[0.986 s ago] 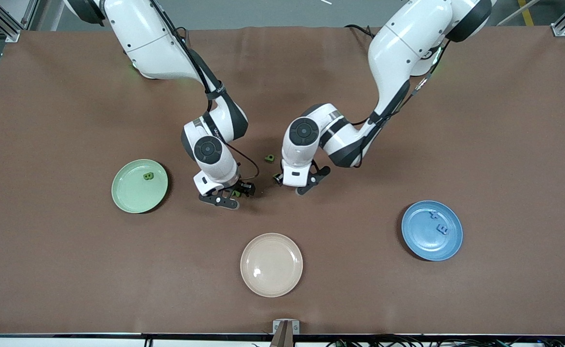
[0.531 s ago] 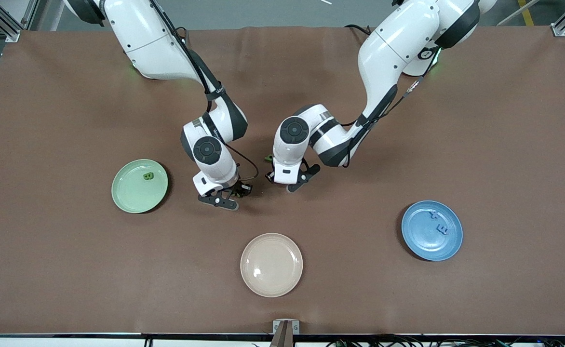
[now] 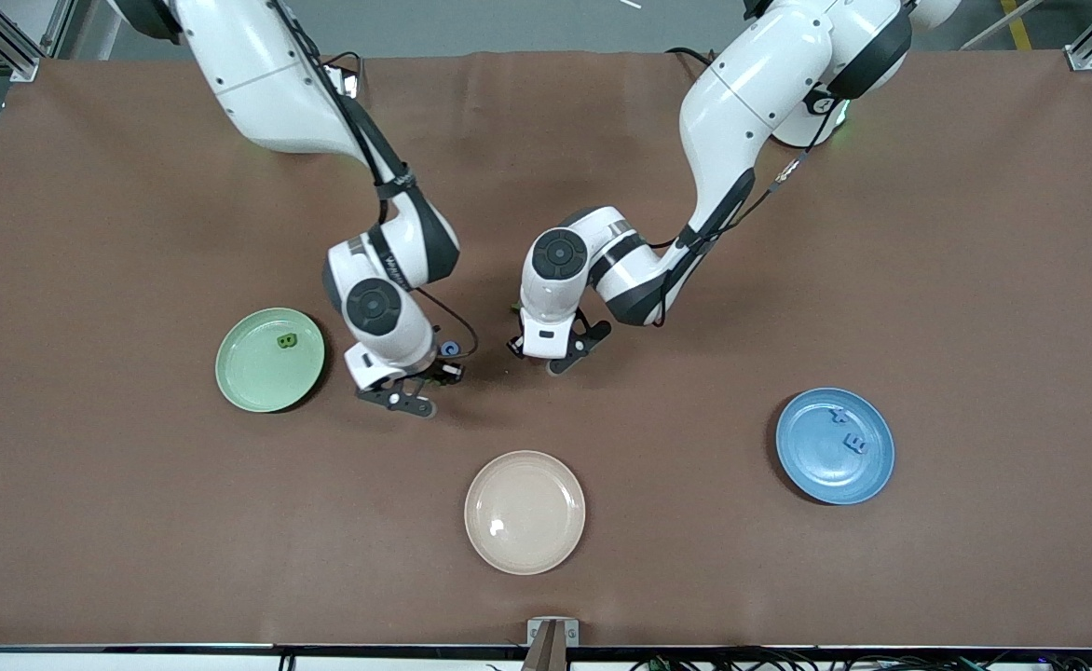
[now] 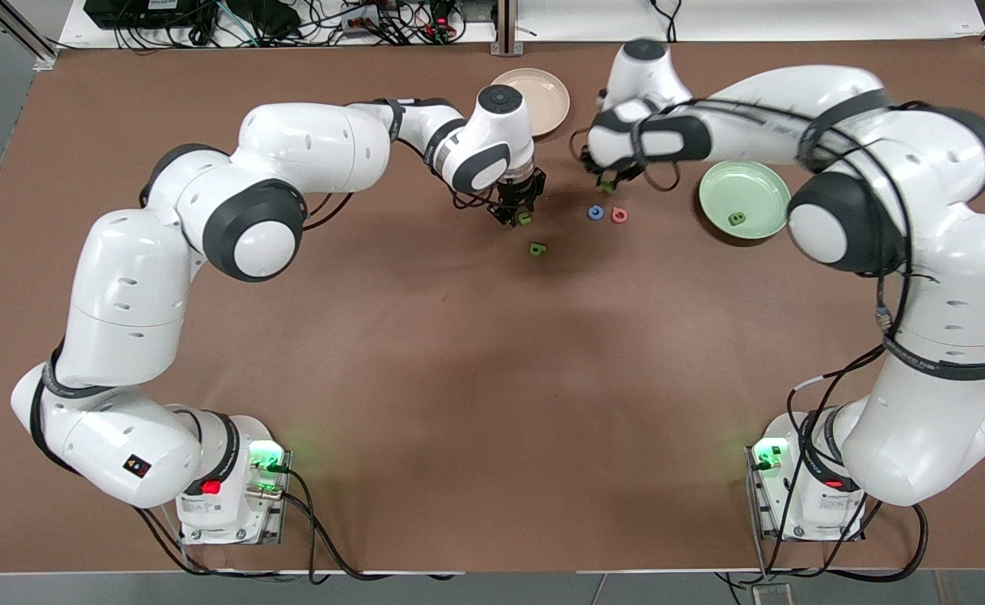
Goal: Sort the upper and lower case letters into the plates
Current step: 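Drop the N on the green plate while the left gripper drops n on blue plate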
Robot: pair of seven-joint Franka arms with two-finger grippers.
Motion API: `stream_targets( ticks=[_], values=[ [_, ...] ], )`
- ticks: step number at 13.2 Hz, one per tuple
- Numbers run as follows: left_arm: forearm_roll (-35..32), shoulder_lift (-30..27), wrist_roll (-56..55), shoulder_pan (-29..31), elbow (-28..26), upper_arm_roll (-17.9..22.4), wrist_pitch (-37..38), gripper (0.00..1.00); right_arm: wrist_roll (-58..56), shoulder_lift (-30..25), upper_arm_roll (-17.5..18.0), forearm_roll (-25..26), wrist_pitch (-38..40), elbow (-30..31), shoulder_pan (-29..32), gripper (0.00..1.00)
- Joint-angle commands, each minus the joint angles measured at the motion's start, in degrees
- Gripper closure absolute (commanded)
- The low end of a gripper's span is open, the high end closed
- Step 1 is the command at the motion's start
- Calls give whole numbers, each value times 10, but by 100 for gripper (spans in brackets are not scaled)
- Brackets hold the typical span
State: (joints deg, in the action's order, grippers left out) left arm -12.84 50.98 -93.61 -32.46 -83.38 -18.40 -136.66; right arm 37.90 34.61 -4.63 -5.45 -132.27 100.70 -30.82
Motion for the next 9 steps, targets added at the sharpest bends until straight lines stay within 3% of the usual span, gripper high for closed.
stream_targets(
  ticks=[1, 3, 4, 7, 9],
  values=[
    [5, 10, -10, -11, 18, 9, -1, 51, -98, -76, 9, 1, 75, 29, 73, 100],
    [6, 15, -16, -15, 18, 9, -2, 54, -176, -110, 9, 1, 82, 66, 121, 100],
    [5, 17, -23, -20, 19, 10, -3, 61, -211, -120, 9, 1, 77, 87, 140, 100],
    [4, 11, -24, -16, 18, 11, -4, 97, -280, -138, 8, 1, 62, 137, 193, 100],
    [2, -11, -24, -2, 16, 20, 9, 100, -296, -138, 9, 1, 13, 179, 208, 100]
  ],
)
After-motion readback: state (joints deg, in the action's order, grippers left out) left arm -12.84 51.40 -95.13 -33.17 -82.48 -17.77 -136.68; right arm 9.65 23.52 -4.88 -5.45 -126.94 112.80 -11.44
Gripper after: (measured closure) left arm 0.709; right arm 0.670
